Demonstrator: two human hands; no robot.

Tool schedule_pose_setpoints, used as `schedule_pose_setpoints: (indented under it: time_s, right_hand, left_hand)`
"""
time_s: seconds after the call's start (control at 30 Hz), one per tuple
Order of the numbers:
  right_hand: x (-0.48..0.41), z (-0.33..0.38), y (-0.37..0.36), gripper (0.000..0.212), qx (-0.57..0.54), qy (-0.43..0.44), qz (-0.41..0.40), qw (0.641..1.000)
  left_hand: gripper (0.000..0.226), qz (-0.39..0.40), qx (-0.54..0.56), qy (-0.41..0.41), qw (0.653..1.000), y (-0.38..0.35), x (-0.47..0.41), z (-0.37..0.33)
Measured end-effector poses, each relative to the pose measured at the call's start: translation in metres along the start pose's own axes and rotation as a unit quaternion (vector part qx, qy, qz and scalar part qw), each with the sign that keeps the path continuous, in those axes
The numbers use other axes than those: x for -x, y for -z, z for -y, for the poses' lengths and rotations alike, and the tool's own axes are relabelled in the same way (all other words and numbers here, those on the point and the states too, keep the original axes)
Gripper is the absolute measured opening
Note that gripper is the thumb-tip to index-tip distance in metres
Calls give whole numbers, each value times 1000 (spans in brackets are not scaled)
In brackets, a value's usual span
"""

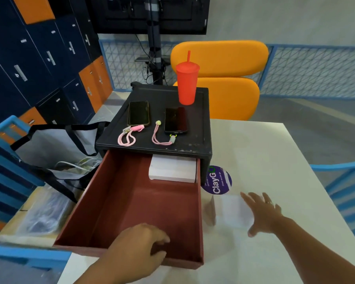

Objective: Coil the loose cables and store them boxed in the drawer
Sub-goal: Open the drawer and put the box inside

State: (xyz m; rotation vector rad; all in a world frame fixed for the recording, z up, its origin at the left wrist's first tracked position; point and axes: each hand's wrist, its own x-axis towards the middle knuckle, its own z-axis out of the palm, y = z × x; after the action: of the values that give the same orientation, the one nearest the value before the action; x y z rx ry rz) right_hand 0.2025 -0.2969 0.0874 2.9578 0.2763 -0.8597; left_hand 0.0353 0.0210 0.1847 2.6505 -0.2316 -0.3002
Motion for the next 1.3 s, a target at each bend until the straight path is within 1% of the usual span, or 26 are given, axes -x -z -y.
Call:
schedule_pose_setpoints:
  time_s: [0.13,0.23,0.3,0.4,0.5,0.57,0.63,0.7,0.77,0.8,0.9,0.97,1.03,1.1,1.13,1.17,1.2,1.3]
  right_hand:
    - [0,-1,-25,119,-33,23,-34,999]
    - [3,1,-41,105,-71,42,-72,994]
    - [7,3,-45,100,-100,34,-91,990]
    - [17,8,-44,97,-135,4,-114,984]
    - [28,17,-31,94,-238,4,-169,957]
    - [37,29,-11,90,-303,24,-214,928]
    - [50,46,18,91,-323,53,-237,915]
    - [61,65,43,89,-279,114,-260,917]
    - [69,85,60,84,-197,179,-278,923]
    - [72,95,66,85,-175,202,-274,924]
    - [80,121,80,88,-142,249,-256,923]
    - [81,138,87,92,-103,270,-252,924]
    - [77,153,89,98,-77,280,-227,930]
    - [68,163,90,99,-89,286,-174,938]
    - [62,167,91,95,-111,283,-151,940]
    - [56,168,92,90,-142,279,-144,939]
    - [49,168,95,85,-176,268,-156,934]
    - [27,163,108,64,-242,192,-256,916]
  left_hand:
    - [32,-5,31,1,1000,-3,-16,-18]
    - [27,-23,72,12,997,-7,-26,-29]
    - [24,-37,96,23,994,-8,-31,-32]
    - [23,-47,142,39,988,-11,-37,-35]
    - [24,-72,208,59,974,-11,-41,-38]
    - [29,-93,267,68,957,-10,-46,-39]
    - [37,-106,331,81,934,-6,-52,-41]
    - [47,-110,419,92,896,3,-59,-43]
    - [52,-110,494,103,857,15,-63,-43]
    - [52,-117,503,108,850,22,-65,-40]
    - [55,-152,494,130,846,36,-66,-20]
    - [47,-149,506,150,837,41,-62,-2]
    - [41,-142,521,168,825,43,-57,15]
    - [34,-146,521,198,818,41,-54,34]
    - [32,-146,518,214,815,39,-54,43]
    - [33,-141,514,227,815,36,-54,52]
    - [34,-131,510,237,816,33,-56,61]
    - [40,-82,487,272,826,17,-65,84]
